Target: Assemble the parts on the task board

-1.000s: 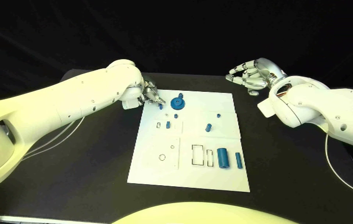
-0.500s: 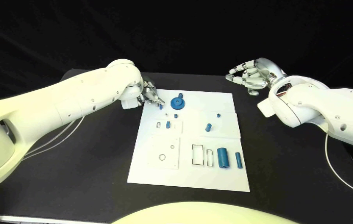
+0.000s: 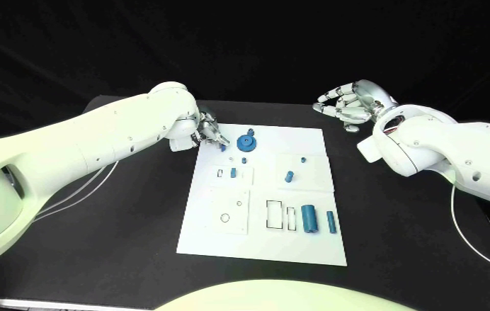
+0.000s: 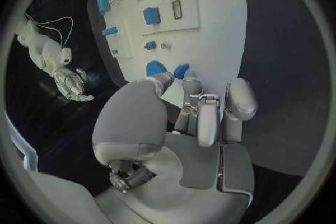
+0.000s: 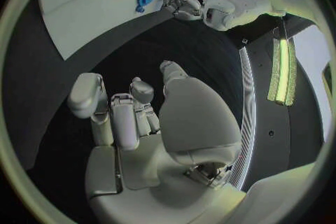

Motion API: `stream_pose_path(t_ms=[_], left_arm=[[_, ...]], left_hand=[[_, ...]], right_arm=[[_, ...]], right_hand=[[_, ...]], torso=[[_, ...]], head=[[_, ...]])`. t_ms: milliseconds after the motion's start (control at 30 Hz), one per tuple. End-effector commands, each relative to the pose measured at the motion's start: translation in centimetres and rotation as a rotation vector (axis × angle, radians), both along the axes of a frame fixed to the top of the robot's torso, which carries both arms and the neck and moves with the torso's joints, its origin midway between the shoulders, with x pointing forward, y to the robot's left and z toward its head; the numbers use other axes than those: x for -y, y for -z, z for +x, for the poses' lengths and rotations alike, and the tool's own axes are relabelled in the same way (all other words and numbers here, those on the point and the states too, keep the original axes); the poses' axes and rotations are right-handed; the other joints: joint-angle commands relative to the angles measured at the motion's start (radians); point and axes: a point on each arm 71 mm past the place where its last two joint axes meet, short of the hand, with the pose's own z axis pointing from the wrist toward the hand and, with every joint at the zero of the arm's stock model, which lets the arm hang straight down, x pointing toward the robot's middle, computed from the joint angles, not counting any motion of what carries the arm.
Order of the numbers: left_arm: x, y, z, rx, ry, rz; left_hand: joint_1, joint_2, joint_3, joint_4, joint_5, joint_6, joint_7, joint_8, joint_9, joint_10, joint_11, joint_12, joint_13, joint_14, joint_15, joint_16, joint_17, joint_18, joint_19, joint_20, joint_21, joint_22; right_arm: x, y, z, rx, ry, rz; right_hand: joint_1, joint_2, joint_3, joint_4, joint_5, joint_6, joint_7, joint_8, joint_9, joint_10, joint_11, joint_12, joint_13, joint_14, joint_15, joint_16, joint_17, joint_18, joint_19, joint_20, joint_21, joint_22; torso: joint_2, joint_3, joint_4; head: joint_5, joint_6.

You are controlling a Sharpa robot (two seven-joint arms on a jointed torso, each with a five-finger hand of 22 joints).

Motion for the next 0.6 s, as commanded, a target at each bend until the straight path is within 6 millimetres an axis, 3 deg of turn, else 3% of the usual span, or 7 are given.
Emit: stream_pose_path(t_ms=[33, 600], left_arm=[[0.23, 0.09, -0.10, -0.020, 0.012, -0.003], [-0.02, 0.16, -0.10, -0.027, 0.009, 0.004]], left_hand=[[-0.008, 0.000, -0.001, 0.002, -0.003, 0.007, 0.002, 0.004, 0.001, 0.006, 0.002, 0.003, 0.001, 0.077, -0.006, -0.001, 0.181, 0.004, 0.002, -0.005, 0.003, 0.001], [-0.003, 0.008, 0.011, -0.003, 0.002, 0.010, -0.003, 0.007, 0.002, 0.013, -0.002, 0.010, 0.006, 0.079, -0.009, 0.002, 0.186, 0.003, 0.006, -0.007, 0.006, 0.006]], right_arm=[[-0.14, -0.04, -0.04, 0.006, -0.011, -0.007], [-0.14, -0.06, -0.05, 0.006, -0.011, -0.007]], right_hand=[[0.011, -0.001, 0.005, 0.001, 0.003, 0.000, -0.004, 0.003, -0.001, -0.003, -0.003, 0.004, 0.000, 0.043, -0.007, -0.004, 0.001, 0.005, 0.007, 0.000, -0.002, 0.001], [0.011, -0.001, 0.005, 0.001, 0.003, 0.001, -0.004, 0.004, -0.001, -0.003, -0.003, 0.004, 0.000, 0.043, -0.007, -0.004, 0.001, 0.005, 0.007, 0.000, -0.002, 0.001]], torso=[[0.000, 0.0001, 0.0003], [0.000, -0.0006, 0.0008]], head=[[0.002, -0.002], [0.000, -0.003]])
